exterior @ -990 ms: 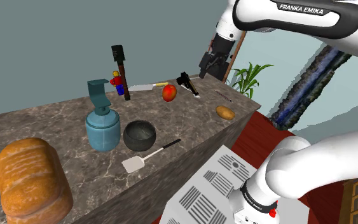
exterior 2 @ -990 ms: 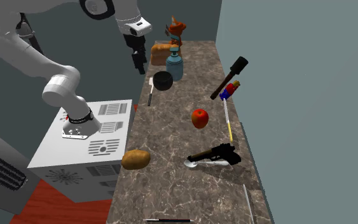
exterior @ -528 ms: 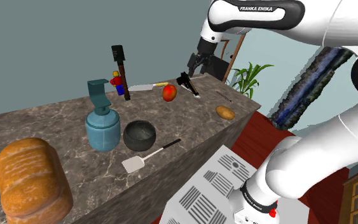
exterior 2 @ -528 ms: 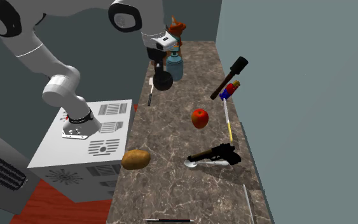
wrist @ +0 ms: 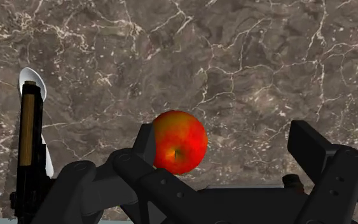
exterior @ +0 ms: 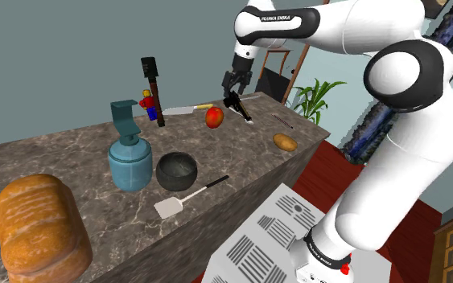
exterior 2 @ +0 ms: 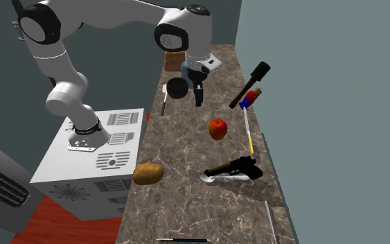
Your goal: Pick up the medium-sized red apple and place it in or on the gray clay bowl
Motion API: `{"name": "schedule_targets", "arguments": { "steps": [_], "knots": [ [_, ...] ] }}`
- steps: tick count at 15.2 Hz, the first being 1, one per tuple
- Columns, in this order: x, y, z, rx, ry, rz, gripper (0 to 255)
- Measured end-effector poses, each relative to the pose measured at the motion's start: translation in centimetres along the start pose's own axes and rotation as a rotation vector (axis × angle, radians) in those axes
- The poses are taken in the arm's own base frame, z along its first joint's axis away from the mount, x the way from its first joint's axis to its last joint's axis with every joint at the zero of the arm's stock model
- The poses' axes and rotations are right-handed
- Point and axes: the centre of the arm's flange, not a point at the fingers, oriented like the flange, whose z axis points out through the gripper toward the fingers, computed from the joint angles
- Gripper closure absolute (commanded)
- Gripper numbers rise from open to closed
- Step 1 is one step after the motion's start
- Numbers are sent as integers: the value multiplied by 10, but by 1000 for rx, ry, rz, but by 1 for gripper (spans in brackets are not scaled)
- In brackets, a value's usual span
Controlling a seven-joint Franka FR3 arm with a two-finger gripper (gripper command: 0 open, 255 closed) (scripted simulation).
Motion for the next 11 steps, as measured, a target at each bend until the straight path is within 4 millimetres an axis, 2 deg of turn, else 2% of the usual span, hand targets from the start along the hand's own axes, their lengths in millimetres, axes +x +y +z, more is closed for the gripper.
{"name": "schedule_targets", "arguments": {
  "steps": [6,9,11],
  "knots": [
    [74,26,41,15,-42,-16,0],
    [100,38,62,21,-60,-23,0],
    [107,41,70,22,-64,-24,0]
  ]
}}
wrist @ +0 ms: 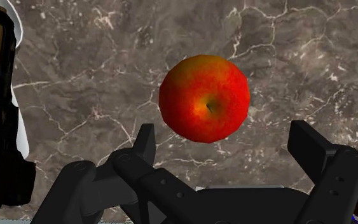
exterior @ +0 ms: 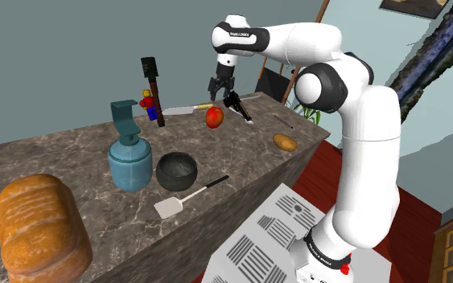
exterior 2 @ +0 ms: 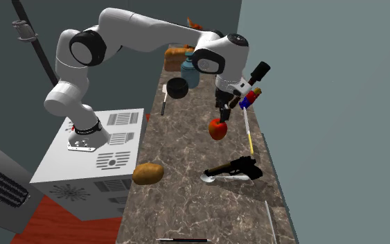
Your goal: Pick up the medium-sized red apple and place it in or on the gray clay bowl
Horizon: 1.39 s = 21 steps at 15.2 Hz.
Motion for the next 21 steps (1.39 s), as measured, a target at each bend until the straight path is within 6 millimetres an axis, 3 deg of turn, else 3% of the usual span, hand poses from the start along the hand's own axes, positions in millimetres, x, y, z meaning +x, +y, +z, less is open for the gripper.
{"name": "schedule_targets", "arguments": {
  "steps": [6,12,13,21],
  "knots": [
    [2,1,30,1,-1,-1,0],
    [2,1,34,1,0,-1,0],
    [2,1,34,1,0,-1,255],
    [2,1,34,0,0,-1,255]
  ]
}}
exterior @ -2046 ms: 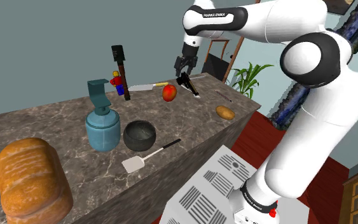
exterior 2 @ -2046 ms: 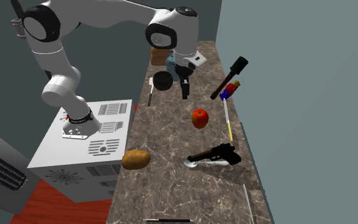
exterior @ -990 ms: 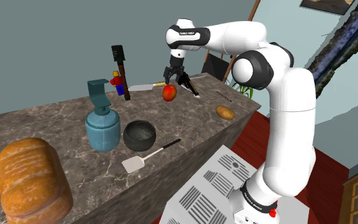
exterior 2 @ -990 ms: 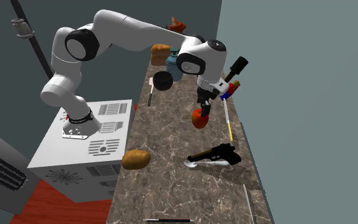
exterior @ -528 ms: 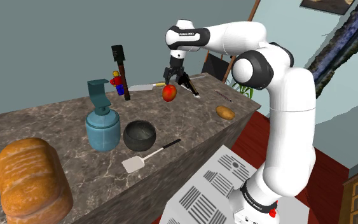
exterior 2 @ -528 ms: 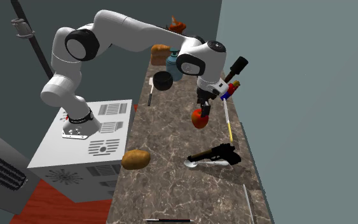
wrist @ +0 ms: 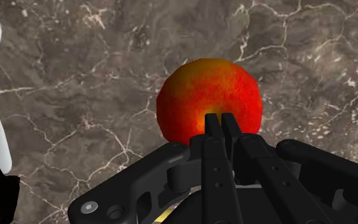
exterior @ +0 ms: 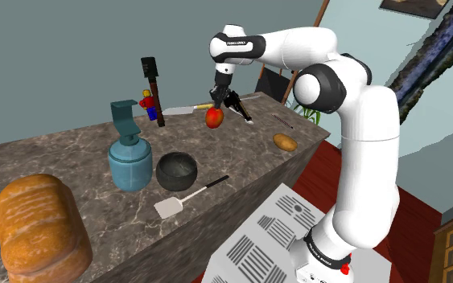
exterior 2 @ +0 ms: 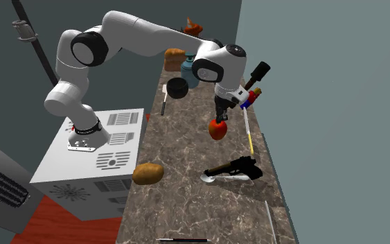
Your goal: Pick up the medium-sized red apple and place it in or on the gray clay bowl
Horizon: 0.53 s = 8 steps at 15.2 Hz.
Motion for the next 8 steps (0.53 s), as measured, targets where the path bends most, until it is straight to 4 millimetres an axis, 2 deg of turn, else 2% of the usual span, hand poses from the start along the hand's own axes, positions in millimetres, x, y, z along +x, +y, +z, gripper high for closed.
{"name": "schedule_targets", "arguments": {
  "steps": [4,8],
  "knots": [
    [0,-1,-5,0,0,0,255],
    [-3,-3,-25,0,0,0,255]
  ]
}}
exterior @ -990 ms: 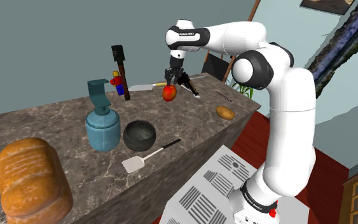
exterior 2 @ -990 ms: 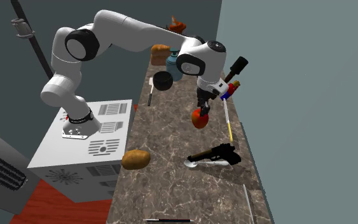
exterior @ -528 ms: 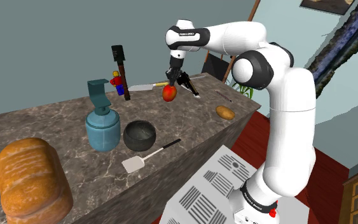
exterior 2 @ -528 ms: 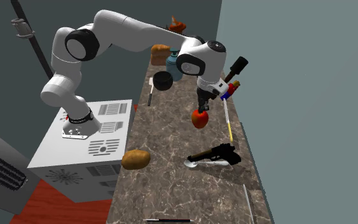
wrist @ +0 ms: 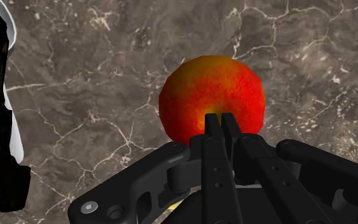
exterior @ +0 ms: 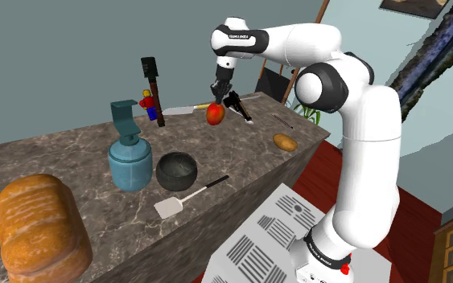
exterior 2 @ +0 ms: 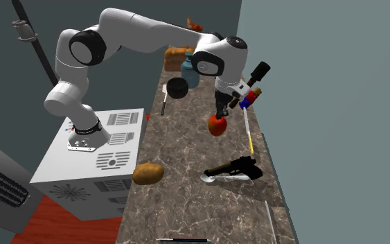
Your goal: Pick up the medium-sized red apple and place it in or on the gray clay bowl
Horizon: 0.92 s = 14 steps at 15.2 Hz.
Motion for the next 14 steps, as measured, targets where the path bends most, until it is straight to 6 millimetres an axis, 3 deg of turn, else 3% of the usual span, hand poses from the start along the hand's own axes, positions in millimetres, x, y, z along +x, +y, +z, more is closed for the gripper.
{"name": "schedule_targets", "arguments": {
  "steps": [14],
  "knots": [
    [-3,-6,-74,0,0,0,255]
  ]
}}
